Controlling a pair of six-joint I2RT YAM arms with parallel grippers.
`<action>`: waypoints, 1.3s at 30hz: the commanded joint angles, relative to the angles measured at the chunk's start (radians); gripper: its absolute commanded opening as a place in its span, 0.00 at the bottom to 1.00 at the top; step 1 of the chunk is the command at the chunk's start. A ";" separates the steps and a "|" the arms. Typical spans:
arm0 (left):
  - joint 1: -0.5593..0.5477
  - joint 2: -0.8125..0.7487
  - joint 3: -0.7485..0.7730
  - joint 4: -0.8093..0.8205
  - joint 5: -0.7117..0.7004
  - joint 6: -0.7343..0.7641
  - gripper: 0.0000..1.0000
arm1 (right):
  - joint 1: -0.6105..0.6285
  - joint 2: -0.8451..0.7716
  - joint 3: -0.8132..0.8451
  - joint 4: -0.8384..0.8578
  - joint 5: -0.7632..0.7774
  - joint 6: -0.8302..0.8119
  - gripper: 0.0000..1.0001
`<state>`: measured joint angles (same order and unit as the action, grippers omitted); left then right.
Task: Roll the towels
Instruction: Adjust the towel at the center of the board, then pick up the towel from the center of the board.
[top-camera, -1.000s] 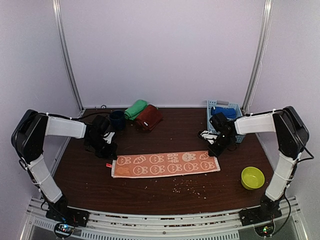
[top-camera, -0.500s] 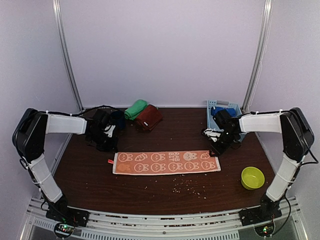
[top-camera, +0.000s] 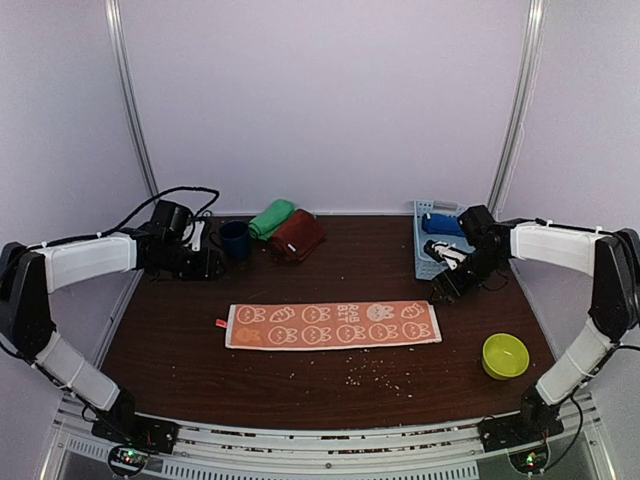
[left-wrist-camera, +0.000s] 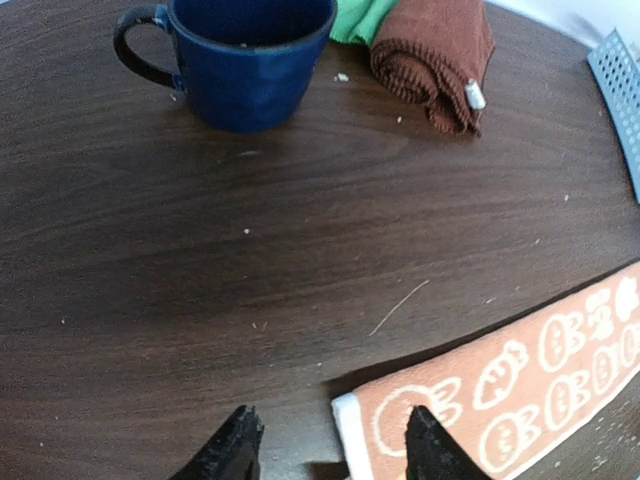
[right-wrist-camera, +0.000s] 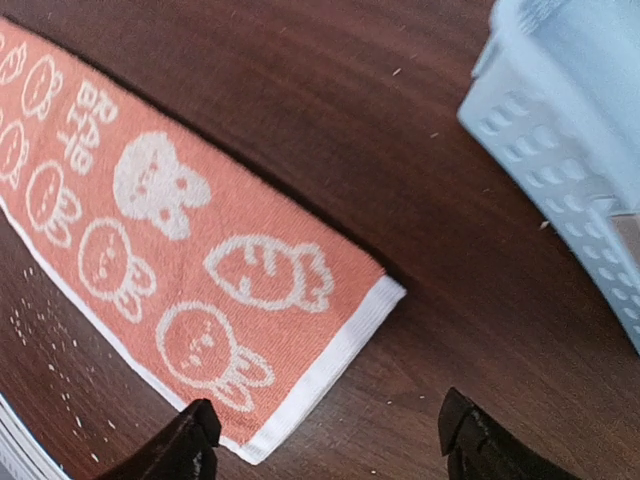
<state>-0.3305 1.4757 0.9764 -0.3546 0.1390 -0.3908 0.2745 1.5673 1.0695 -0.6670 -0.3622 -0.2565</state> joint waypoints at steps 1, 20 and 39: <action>0.015 0.018 -0.097 0.106 0.135 -0.044 0.47 | 0.002 0.028 -0.033 -0.040 -0.083 0.025 0.70; -0.036 -0.070 -0.289 0.117 0.146 -0.089 0.39 | 0.004 0.182 -0.003 -0.041 -0.074 0.051 0.45; -0.041 -0.097 -0.330 0.101 0.095 -0.099 0.39 | 0.068 0.267 0.024 -0.001 -0.004 0.060 0.32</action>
<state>-0.3653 1.4029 0.6590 -0.2775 0.2626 -0.4858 0.3031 1.7908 1.0832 -0.7109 -0.4133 -0.2085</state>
